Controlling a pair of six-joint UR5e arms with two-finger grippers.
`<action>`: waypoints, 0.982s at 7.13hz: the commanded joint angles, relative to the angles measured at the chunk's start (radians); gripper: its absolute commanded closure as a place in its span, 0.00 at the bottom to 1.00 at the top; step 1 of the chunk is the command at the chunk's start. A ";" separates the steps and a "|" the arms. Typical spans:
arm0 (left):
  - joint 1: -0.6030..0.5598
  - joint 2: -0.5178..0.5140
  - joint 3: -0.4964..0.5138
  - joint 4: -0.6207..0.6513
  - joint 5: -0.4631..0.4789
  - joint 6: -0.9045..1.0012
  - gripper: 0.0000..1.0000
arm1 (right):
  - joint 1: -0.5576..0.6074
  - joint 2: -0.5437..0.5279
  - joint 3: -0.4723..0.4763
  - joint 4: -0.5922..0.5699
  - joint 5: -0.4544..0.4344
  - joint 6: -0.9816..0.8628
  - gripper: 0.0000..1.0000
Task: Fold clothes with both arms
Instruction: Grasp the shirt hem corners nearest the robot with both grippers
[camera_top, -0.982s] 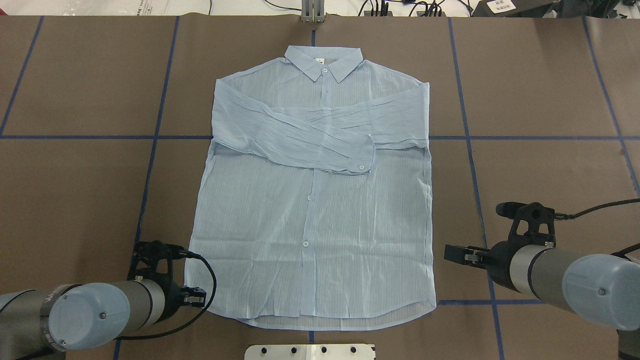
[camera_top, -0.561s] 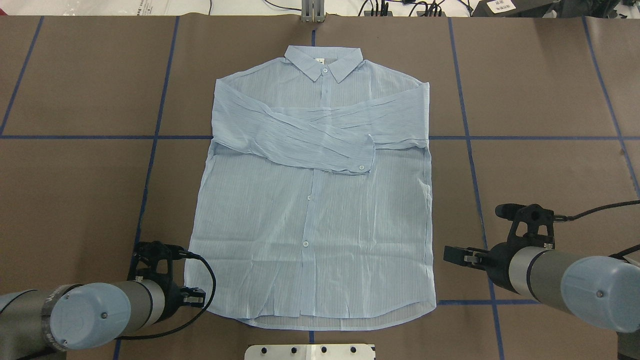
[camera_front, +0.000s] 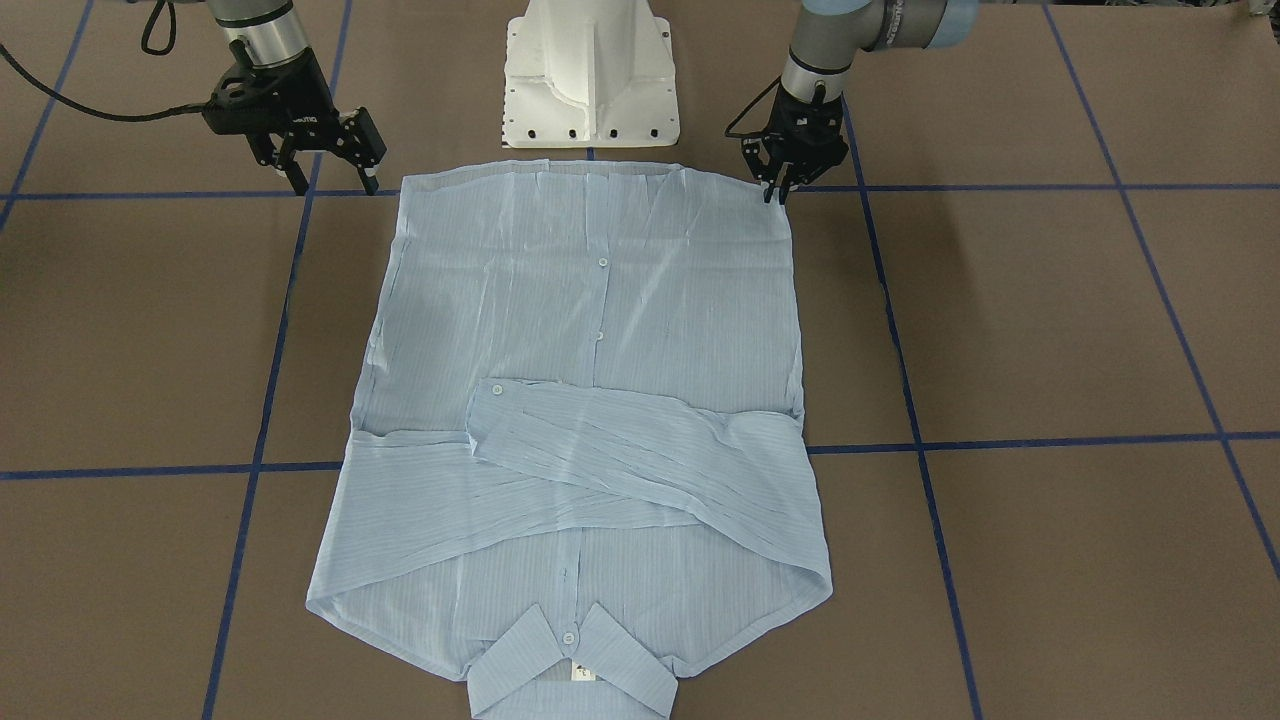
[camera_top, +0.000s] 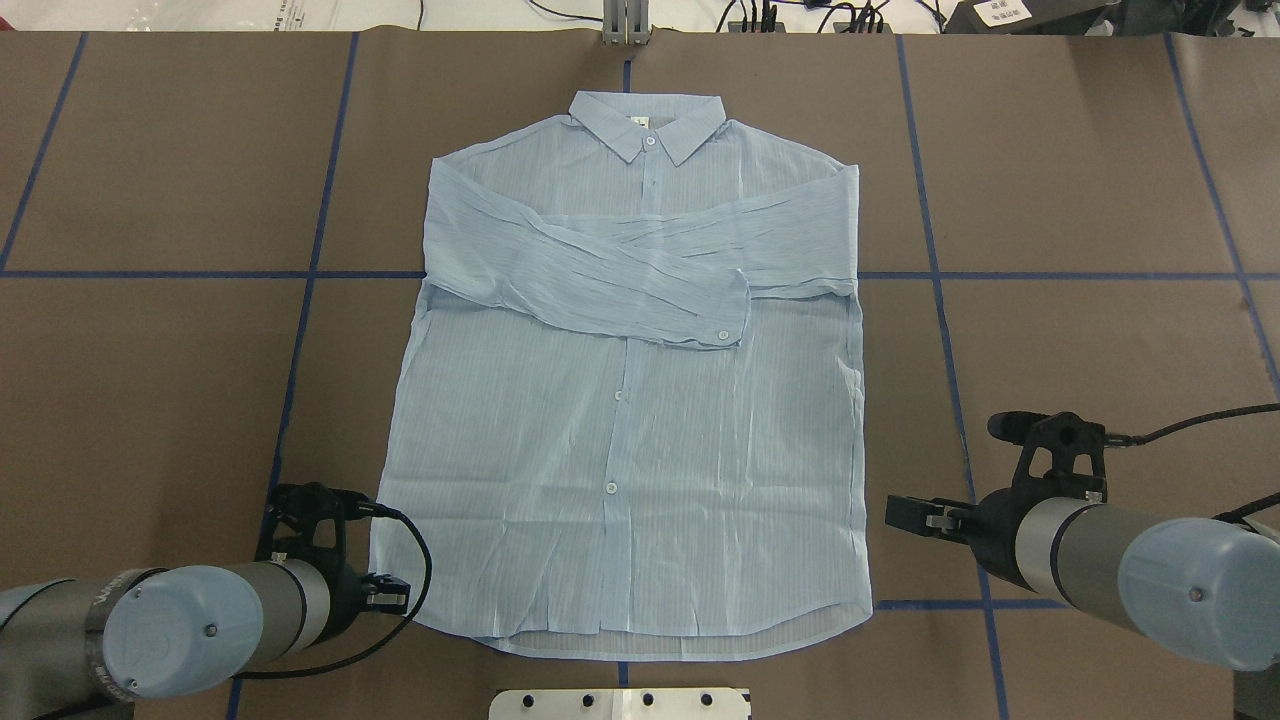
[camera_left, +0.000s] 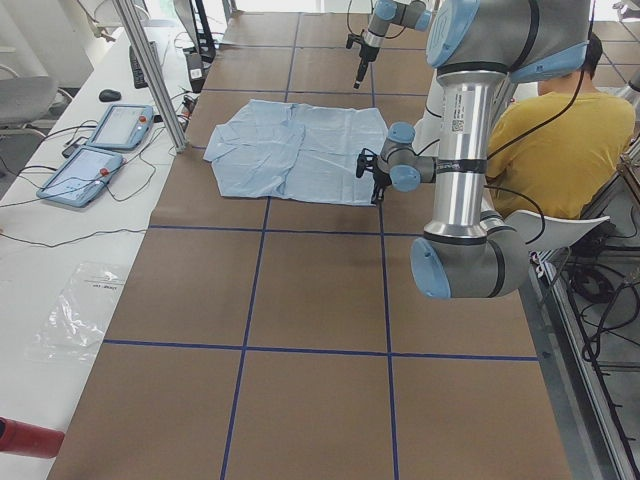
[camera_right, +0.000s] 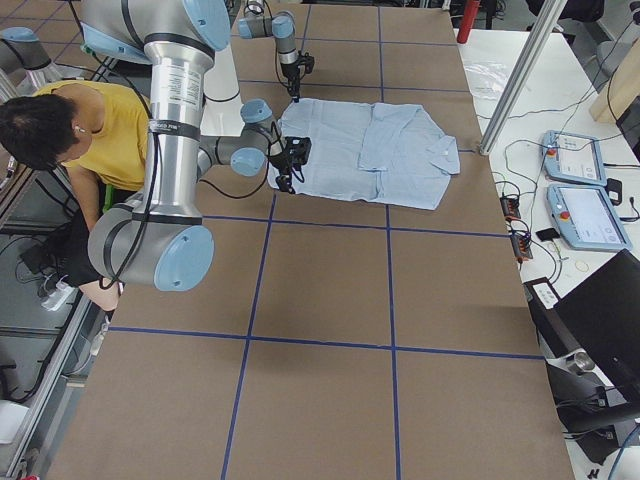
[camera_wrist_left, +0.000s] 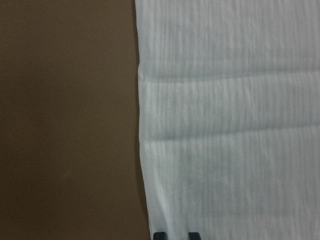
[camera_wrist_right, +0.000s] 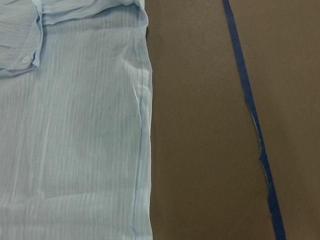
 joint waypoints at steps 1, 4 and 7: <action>0.000 -0.001 -0.003 0.000 0.000 -0.002 1.00 | -0.006 0.000 0.001 0.000 0.000 0.000 0.00; 0.000 -0.016 -0.010 -0.008 0.000 -0.005 1.00 | -0.093 -0.028 0.003 0.006 -0.078 0.064 0.01; 0.000 -0.021 -0.012 -0.017 0.014 -0.005 1.00 | -0.180 -0.026 0.002 0.005 -0.153 0.158 0.27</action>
